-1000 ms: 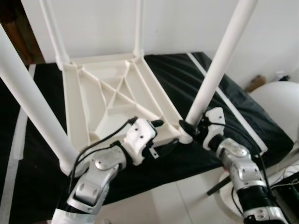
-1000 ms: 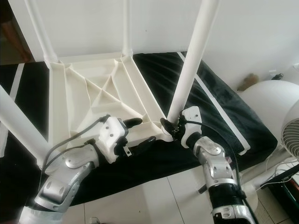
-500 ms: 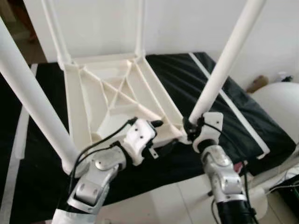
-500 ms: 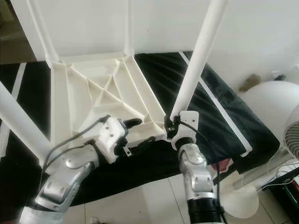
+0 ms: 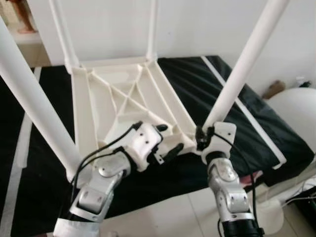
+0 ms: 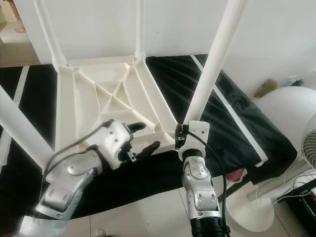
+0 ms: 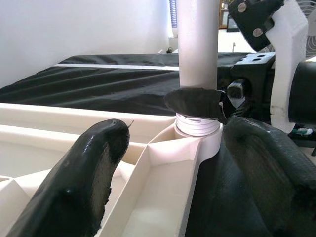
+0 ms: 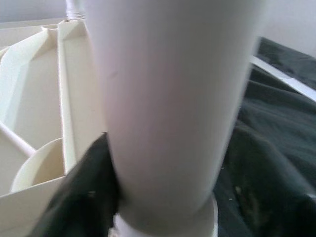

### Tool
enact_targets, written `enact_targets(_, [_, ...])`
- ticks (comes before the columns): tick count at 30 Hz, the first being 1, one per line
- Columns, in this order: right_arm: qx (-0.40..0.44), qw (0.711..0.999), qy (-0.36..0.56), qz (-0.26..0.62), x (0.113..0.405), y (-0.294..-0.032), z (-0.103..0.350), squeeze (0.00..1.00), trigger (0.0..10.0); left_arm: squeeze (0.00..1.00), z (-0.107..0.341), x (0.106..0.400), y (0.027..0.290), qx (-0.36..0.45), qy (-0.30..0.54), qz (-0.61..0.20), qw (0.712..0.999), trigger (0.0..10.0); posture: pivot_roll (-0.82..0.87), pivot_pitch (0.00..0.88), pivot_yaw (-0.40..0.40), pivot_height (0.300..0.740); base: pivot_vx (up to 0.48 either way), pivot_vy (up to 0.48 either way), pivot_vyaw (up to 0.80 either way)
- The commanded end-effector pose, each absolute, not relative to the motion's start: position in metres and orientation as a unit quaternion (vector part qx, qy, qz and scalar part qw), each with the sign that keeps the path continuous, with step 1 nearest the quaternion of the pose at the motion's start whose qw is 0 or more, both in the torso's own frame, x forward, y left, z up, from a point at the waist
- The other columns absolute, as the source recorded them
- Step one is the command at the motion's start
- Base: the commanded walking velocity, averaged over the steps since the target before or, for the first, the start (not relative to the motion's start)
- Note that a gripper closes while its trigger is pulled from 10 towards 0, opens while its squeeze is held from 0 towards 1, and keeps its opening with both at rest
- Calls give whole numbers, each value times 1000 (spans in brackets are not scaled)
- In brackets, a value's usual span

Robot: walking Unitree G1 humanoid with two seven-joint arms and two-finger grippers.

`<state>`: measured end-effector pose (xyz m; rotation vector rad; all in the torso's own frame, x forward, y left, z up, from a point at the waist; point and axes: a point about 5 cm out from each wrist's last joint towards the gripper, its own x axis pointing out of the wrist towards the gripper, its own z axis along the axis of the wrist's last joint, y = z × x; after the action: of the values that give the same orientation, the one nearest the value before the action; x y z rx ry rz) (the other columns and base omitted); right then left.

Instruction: Building children table

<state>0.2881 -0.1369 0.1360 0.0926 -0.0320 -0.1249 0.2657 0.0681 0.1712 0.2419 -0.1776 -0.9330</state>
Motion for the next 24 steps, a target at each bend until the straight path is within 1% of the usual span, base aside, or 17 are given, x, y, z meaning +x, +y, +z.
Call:
enact_targets(1, [69,994,-14,-77,283,-136,133,1000,10000,0,168,270,69,114,-80,-407,903,10000,-4,21,-59,740,0,0,0])
enact_targets(7, [55,995,-34,-77,283,-142,141,1000,10000,0,168,270,69,119,-78,-397,907,10000,-3,22,-60,740,0,0,0])
enact_targets(8, [47,995,-34,-77,284,-145,142,910,10000,0,168,271,70,118,-77,-395,908,10000,-2,20,-61,740,0,0,0])
enact_targets(10, [41,996,-34,-78,284,-148,142,910,10000,0,168,271,70,117,-76,-395,908,10000,-2,20,-61,740,0,0,0])
enact_targets(11, [37,996,-35,-77,284,-150,143,0,10000,0,168,271,70,117,-75,-394,908,10000,-2,24,-62,740,0,0,0])
enact_targets(15, [29,997,-41,-50,286,-153,146,0,10000,0,168,271,71,116,-74,-392,910,10000,-5,30,-64,740,0,0,0])
enact_targets(21, [18,997,-50,62,305,-156,149,0,10000,0,169,272,68,115,-81,-394,908,10000,-10,30,-65,740,0,0,0])
enact_targets(22, [18,997,-50,62,305,-156,149,0,10000,0,169,272,68,115,-81,-394,908,10000,-10,30,-65,740,0,0,0])
enact_targets(24, [14,994,-48,94,310,-161,152,0,10000,0,169,271,67,111,-82,-401,906,10000,-10,29,-63,740,0,0,0])
